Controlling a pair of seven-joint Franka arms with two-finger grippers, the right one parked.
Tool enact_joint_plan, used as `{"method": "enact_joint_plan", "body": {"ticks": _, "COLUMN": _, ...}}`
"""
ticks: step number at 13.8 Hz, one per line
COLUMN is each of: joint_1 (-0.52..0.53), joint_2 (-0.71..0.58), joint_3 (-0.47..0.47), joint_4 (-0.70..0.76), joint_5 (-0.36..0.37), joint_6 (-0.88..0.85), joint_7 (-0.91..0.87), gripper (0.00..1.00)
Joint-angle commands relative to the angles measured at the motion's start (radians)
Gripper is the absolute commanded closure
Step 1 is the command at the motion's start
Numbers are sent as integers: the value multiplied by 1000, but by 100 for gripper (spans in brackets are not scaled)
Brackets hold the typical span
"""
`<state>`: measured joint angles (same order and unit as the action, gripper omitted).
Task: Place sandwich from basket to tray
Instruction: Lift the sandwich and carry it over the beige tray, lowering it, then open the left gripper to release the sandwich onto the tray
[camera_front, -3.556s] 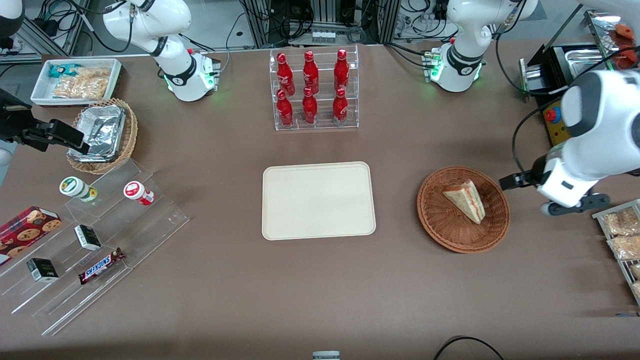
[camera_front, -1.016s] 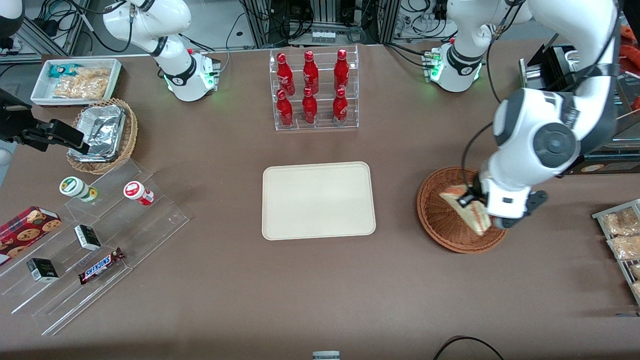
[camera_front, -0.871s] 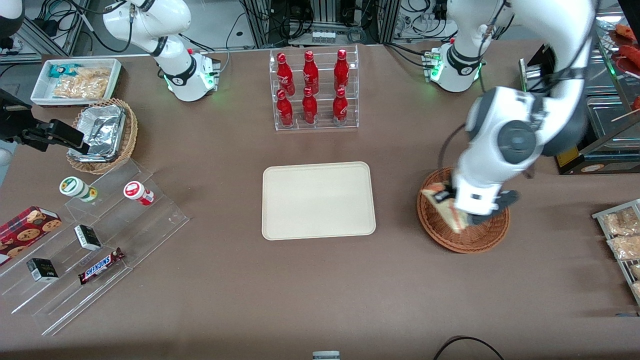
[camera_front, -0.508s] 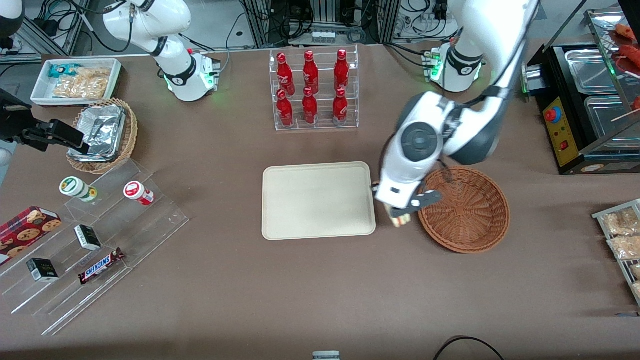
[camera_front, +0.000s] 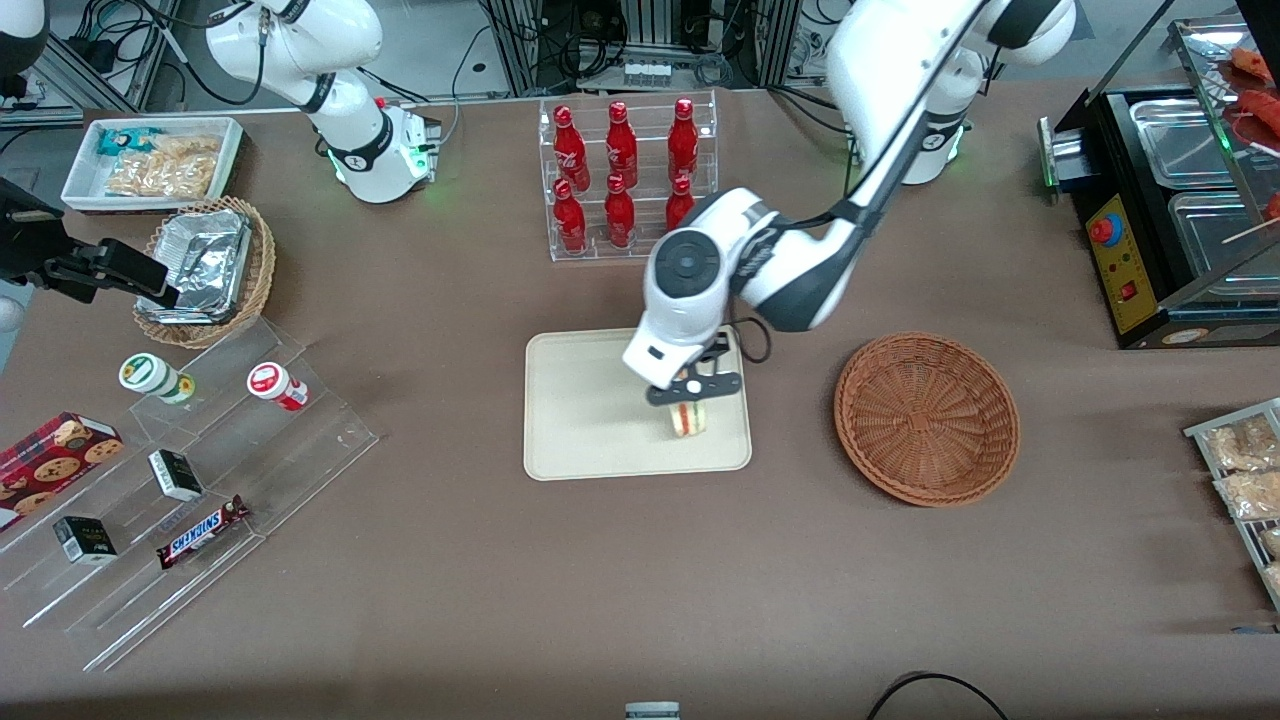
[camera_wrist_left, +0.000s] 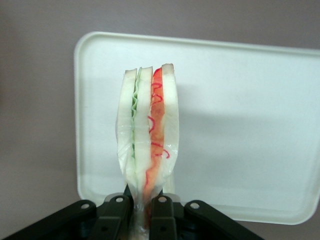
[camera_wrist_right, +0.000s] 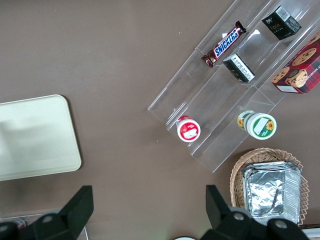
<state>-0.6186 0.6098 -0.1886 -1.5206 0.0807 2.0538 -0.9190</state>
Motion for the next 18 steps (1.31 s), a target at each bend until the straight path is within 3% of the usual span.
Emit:
{"method": "enact_joint_plan", "body": {"ticks": 1, "joint_1": -35, "joint_2": 79, "joint_3": 6, "joint_4": 69, "joint_5": 39, "joint_6": 31, "joint_7": 6, "gripper": 90}}
{"method": "enact_joint_plan", "body": {"ticks": 9, "joint_1": -101, "joint_2": 160, "joint_3": 6, "joint_4": 85, "joint_5": 60, "joint_6": 138, "joint_7": -9, "gripper": 90}}
{"method": "enact_joint_plan", "body": {"ticks": 10, "joint_1": -101, "joint_2": 166, "joint_3": 6, "joint_4": 85, "joint_5": 60, "joint_6": 138, "joint_7": -9, "gripper": 85}}
{"method": "enact_joint_plan", "body": {"ticks": 12, "joint_1": -99, "joint_2": 166, "joint_3": 8, "joint_4": 85, "joint_5": 59, "joint_6": 137, "joint_7": -11, "gripper": 23}}
{"method": "enact_joint_plan", "body": {"ticks": 13, "joint_1": -99, "joint_2": 159, "joint_3": 8, "joint_4": 85, "joint_5": 56, "joint_6": 137, "joint_7": -12, "gripper": 8}}
{"method": "enact_joint_plan", "body": {"ticks": 14, "joint_1": -96, "joint_2": 153, "joint_3": 9, "joint_4": 83, "joint_5": 53, "joint_6": 134, "joint_7": -15, "gripper": 1}}
{"method": "enact_joint_plan", "body": {"ticks": 18, "joint_1": -66, "joint_2": 58, "joint_3": 21, "joint_4": 73, "joint_5": 50, "joint_6": 62, "joint_7": -90, "gripper": 0}}
